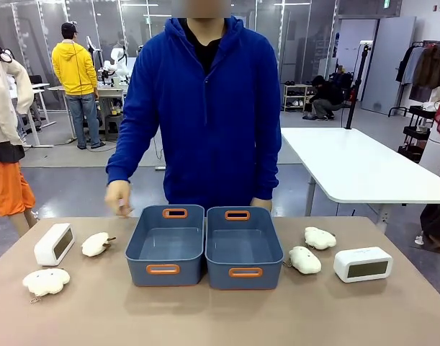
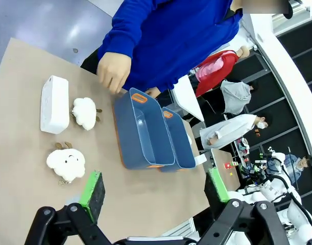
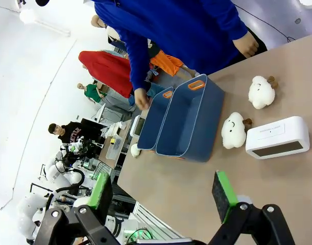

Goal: Sort the digital clocks into the basket.
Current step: Pick up the Digital clock from the table and place it into the empty Plastic storage basket.

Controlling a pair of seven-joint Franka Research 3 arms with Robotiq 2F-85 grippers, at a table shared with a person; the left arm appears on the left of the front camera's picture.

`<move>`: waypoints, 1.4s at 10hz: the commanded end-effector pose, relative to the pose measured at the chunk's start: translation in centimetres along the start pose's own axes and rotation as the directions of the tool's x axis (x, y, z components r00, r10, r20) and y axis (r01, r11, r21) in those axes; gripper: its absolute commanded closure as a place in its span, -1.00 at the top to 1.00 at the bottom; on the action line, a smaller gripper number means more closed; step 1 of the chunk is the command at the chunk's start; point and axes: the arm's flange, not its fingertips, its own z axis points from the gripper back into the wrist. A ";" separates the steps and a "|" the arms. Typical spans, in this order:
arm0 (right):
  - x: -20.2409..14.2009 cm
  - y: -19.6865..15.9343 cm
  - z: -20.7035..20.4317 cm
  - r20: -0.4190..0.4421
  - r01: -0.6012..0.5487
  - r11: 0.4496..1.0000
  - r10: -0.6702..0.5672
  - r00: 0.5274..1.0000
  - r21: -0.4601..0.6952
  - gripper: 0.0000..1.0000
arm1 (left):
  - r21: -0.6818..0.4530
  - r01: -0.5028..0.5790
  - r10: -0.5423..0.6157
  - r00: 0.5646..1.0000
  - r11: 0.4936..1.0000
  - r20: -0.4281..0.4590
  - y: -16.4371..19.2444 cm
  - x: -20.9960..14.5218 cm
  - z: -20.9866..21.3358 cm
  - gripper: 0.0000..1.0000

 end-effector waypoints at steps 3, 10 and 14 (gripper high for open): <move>0.2 0.0 0.0 0.007 -0.003 1.000 0.003 1.000 0.011 1.00 | -0.016 0.002 -0.002 1.000 1.000 -0.002 0.0 0.1 -0.1 1.00; 0.2 0.0 0.0 0.007 -0.003 1.000 0.003 1.000 0.011 1.00 | -0.016 0.002 -0.002 1.000 1.000 -0.002 0.0 0.1 -0.1 1.00; 0.2 0.0 0.0 0.007 -0.003 1.000 0.003 1.000 0.011 1.00 | -0.016 0.002 -0.002 1.000 1.000 -0.002 0.0 0.1 -0.1 1.00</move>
